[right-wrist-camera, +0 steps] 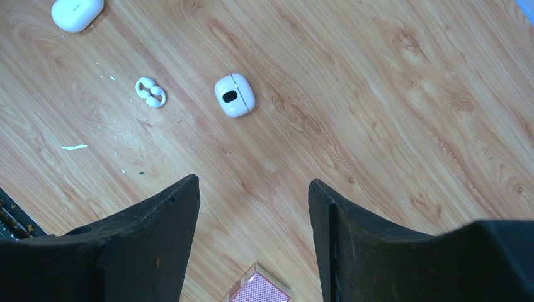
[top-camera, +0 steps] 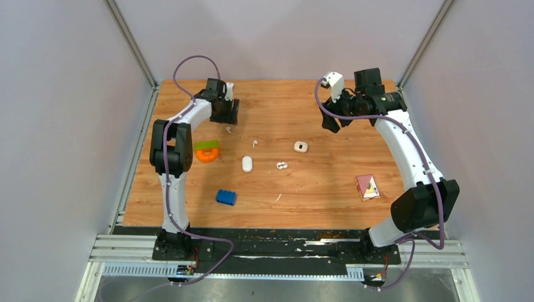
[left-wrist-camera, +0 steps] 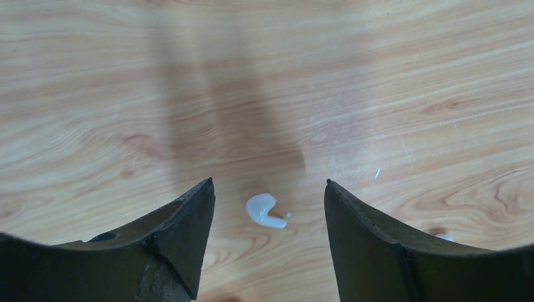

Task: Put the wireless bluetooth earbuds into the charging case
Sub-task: Adjust the earbud at the center of the board, then pick up the charging case at the center of the board.

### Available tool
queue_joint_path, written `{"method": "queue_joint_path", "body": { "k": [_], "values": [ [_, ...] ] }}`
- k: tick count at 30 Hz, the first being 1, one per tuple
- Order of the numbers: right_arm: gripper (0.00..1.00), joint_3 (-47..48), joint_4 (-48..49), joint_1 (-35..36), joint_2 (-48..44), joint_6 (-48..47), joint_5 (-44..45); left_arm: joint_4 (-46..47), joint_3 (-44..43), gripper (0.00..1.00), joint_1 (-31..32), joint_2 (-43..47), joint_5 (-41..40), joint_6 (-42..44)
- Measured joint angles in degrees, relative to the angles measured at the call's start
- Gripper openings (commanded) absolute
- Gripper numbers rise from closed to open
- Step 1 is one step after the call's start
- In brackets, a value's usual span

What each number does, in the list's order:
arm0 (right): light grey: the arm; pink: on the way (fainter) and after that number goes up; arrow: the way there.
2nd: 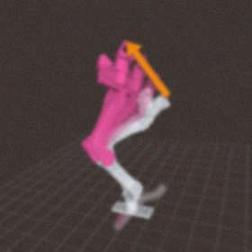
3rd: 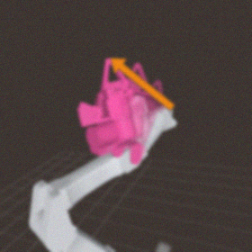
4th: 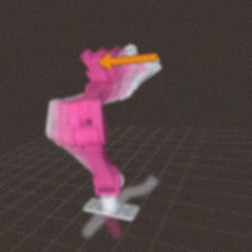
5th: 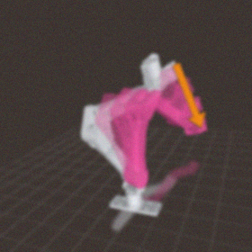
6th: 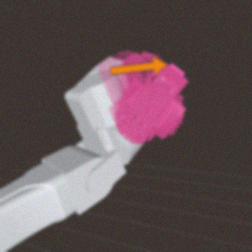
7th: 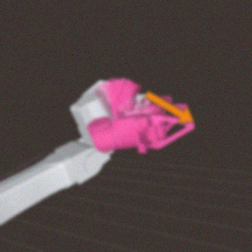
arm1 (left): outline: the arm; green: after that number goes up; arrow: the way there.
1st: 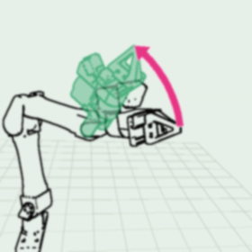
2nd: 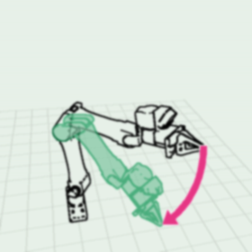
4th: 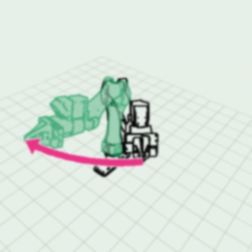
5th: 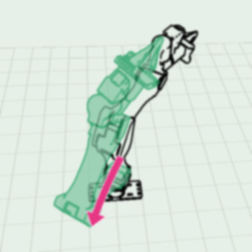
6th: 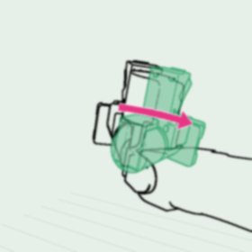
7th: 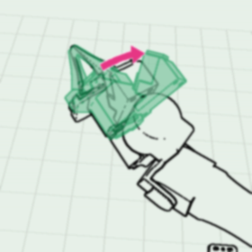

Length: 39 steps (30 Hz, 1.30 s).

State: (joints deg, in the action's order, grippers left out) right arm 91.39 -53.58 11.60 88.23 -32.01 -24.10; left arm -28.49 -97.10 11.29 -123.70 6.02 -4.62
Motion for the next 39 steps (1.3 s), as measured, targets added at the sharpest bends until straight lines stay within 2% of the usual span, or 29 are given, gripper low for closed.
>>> {"method": "queue_joint_path", "body": {
  "k": [5,13,24,27,33,39],
  "values": [
    [0.64,-0.79,0.26,-0.13,-0.07,-0.02,0.24,1.25,-0.57,0.65,0.59,-2.89,2.05,0.22],
    [0.64,-2.34,0.57,-0.33,-0.33,-0.02,1.09,3.21,1.36,0.64,1.77,-2.05,3.37,-0.83],
    [0.63,-2.54,1.11,-0.81,-0.22,0.0,1.2,3.43,14.82,0.67,8.24,7.41,7.72,-7.58],
    [0.62,-2.54,1.16,-0.81,0.7,-0.26,-0.28,2.89,17.11,0.7,10.01,9.94,9.01,-8.79],
    [0.69,-1.79,1.09,-0.7,8.68,-4.55,-4.55,0.85,14.82,0.77,10.05,15.69,9.75,-7.21],
    [0.76,3.63,-0.28,2.34,22.62,-11.02,-3.34,1.33,14.19,0.8,6.27,25.92,10.56,-5.25]
  ]
}}
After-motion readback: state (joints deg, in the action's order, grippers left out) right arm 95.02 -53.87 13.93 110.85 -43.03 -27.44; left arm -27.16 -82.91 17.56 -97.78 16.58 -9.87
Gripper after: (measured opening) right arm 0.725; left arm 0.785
